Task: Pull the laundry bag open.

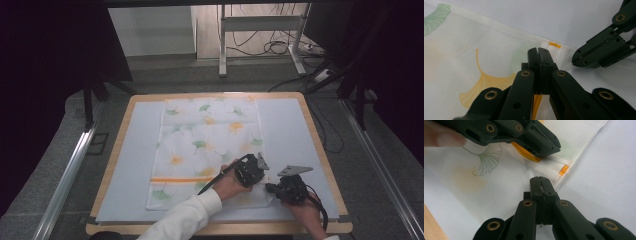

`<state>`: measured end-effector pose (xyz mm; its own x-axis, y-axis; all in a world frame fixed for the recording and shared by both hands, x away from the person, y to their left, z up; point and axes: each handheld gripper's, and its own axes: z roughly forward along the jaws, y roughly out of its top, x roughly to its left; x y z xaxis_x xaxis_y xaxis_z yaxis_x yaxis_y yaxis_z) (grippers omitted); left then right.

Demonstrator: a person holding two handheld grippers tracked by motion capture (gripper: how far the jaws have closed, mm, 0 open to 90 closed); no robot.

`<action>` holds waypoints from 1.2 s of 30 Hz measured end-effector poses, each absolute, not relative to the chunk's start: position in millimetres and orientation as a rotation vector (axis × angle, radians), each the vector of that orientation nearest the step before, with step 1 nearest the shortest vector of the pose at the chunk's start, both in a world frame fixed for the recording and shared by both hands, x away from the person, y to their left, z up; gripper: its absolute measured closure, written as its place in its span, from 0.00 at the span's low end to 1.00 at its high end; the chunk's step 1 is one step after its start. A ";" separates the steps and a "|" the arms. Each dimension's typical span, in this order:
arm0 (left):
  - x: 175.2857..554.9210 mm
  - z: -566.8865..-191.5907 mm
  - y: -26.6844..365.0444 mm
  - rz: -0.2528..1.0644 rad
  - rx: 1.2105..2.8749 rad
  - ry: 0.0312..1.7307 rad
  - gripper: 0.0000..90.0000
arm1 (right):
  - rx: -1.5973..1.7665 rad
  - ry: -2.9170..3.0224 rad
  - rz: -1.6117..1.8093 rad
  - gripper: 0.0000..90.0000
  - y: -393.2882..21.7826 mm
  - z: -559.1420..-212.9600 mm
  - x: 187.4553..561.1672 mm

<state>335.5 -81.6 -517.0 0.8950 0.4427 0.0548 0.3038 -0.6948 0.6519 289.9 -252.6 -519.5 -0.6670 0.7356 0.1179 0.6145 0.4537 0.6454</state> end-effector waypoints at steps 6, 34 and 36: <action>334.7 -516.9 -79.6 0.270 2.386 0.530 1.00 | 1.177 2.524 1.003 1.00 -252.9 -519.4 289.8; 327.4 -518.8 -85.6 0.362 2.399 0.482 1.00 | 1.336 2.442 1.061 1.00 -257.3 -521.4 304.9; 327.5 -518.5 -83.9 0.361 2.403 0.486 1.00 | 1.335 2.443 1.062 1.00 -257.5 -521.5 304.9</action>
